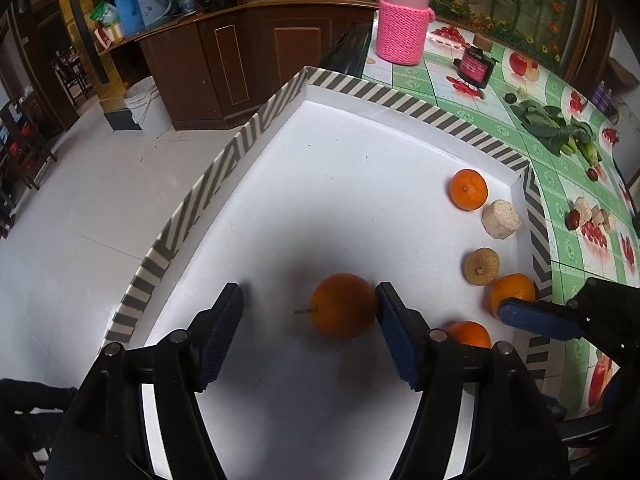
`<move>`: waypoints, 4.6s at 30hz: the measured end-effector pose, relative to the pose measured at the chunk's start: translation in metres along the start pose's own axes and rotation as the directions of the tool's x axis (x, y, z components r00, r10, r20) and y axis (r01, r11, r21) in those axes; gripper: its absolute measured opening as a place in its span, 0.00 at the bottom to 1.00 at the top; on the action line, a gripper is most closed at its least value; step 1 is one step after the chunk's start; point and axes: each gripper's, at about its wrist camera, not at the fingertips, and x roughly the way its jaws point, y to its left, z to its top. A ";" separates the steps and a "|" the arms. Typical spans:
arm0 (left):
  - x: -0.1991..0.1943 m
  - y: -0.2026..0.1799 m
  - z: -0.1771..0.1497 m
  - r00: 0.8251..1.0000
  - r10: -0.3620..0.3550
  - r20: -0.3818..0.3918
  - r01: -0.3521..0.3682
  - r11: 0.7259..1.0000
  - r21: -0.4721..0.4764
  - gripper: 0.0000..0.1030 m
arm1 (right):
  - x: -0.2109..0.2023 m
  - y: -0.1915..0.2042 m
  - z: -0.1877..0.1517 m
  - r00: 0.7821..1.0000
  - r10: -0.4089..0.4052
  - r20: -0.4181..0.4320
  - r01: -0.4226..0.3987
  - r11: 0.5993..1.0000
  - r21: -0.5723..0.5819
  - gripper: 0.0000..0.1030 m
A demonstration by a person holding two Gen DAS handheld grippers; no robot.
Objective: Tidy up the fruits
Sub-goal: 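Carry both oranges over the tray while the left tool releases its orange inside, then open the right tool to drop its orange into the tray, withdraw both, then grasp a red date with the left tool while the right tool grasps a beige cake, then carry the date and cake over the tray and release both inside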
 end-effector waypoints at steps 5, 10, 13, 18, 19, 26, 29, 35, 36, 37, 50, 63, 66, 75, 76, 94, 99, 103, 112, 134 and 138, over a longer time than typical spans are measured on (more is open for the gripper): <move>-0.012 0.003 -0.001 1.000 -0.017 0.026 0.018 1.000 -0.023 0.65 | -0.024 0.003 -0.009 1.000 -0.024 0.020 0.025 0.999 -0.029 0.46; -0.028 -0.012 0.000 0.997 -0.046 0.061 0.047 0.999 -0.006 0.65 | -0.053 -0.014 -0.024 0.997 -0.056 0.048 0.056 0.998 0.005 0.56; -0.037 -0.029 0.000 0.994 -0.080 0.077 0.078 0.997 0.020 0.65 | -0.069 -0.039 -0.038 0.995 -0.087 0.050 0.084 0.995 0.056 0.59; -0.048 -0.065 0.000 0.987 -0.136 0.089 0.130 0.989 0.073 0.65 | -0.098 -0.090 -0.069 0.985 -0.166 0.043 0.157 0.972 0.173 0.59; -0.048 -0.071 0.001 0.986 -0.144 0.088 0.137 0.987 0.080 0.65 | -0.101 -0.097 -0.073 0.983 -0.180 0.042 0.169 0.968 0.186 0.59; -0.045 -0.123 0.002 0.978 -0.203 0.056 0.193 0.970 0.151 0.65 | -0.133 -0.146 -0.109 0.963 -0.270 0.018 0.253 0.922 0.293 0.59; -0.043 -0.146 0.003 0.975 -0.216 0.045 0.204 0.960 0.190 0.65 | -0.143 -0.163 -0.121 0.956 -0.294 0.008 0.275 0.904 0.326 0.59; -0.033 -0.185 0.008 0.972 -0.233 0.009 0.224 0.943 0.246 0.65 | -0.141 -0.183 -0.121 0.951 -0.308 0.000 0.290 0.896 0.336 0.59; -0.031 -0.189 0.009 0.972 -0.234 0.007 0.225 0.940 0.255 0.65 | -0.141 -0.184 -0.119 0.951 -0.310 -0.002 0.293 0.896 0.334 0.59; -0.028 -0.197 0.011 0.972 -0.236 0.004 0.226 0.936 0.271 0.65 | -0.140 -0.186 -0.116 0.949 -0.314 -0.003 0.298 0.896 0.331 0.59; 0.008 -0.255 0.039 0.968 -0.247 -0.032 0.241 0.893 0.380 0.65 | -0.140 -0.203 -0.097 0.952 -0.306 0.020 0.283 0.902 0.327 0.59; 0.027 -0.248 0.045 0.967 -0.248 -0.054 0.251 0.900 0.355 0.13 | -0.126 -0.205 -0.076 0.966 -0.253 0.049 0.227 0.925 0.305 0.59; 0.021 -0.236 0.044 0.971 -0.236 -0.043 0.236 0.913 0.333 0.13 | -0.114 -0.200 -0.067 0.969 -0.245 0.038 0.226 0.935 0.274 0.58; 0.011 -0.218 0.039 0.967 -0.252 -0.034 0.250 0.922 0.297 0.13 | -0.068 -0.214 -0.044 0.964 -0.259 -0.052 0.264 0.931 0.251 0.36; 0.010 -0.218 0.038 0.967 -0.253 -0.032 0.251 0.922 0.297 0.13 | -0.063 -0.216 -0.044 0.963 -0.261 -0.067 0.270 0.929 0.251 0.27; -0.023 -0.172 0.027 0.961 -0.278 0.011 0.268 0.934 0.235 0.13 | -0.104 -0.164 -0.047 0.980 -0.182 0.078 0.154 0.949 0.274 0.19; -0.034 -0.141 0.023 0.968 -0.247 0.042 0.233 0.949 0.211 0.13 | -0.099 -0.136 -0.033 0.983 -0.157 0.091 0.132 0.965 0.228 0.19; -0.037 -0.108 0.023 0.978 -0.199 0.060 0.187 0.968 0.170 0.14 | -0.089 -0.116 -0.021 0.987 -0.132 0.090 0.113 0.974 0.199 0.19; -0.031 -0.045 0.021 0.991 -0.111 0.068 0.105 0.991 0.084 0.14 | -0.057 -0.086 0.008 0.994 -0.078 0.079 0.065 0.986 0.153 0.19; 0.002 0.000 0.012 1.000 -0.005 0.028 0.004 1.000 0.021 0.14 | 0.044 -0.041 0.056 0.997 -0.063 -0.052 0.064 0.998 0.012 0.19; 0.009 0.000 0.012 1.000 0.007 0.013 -0.007 1.000 0.014 0.14 | 0.054 -0.039 0.054 0.993 -0.097 -0.068 0.097 0.995 -0.007 0.22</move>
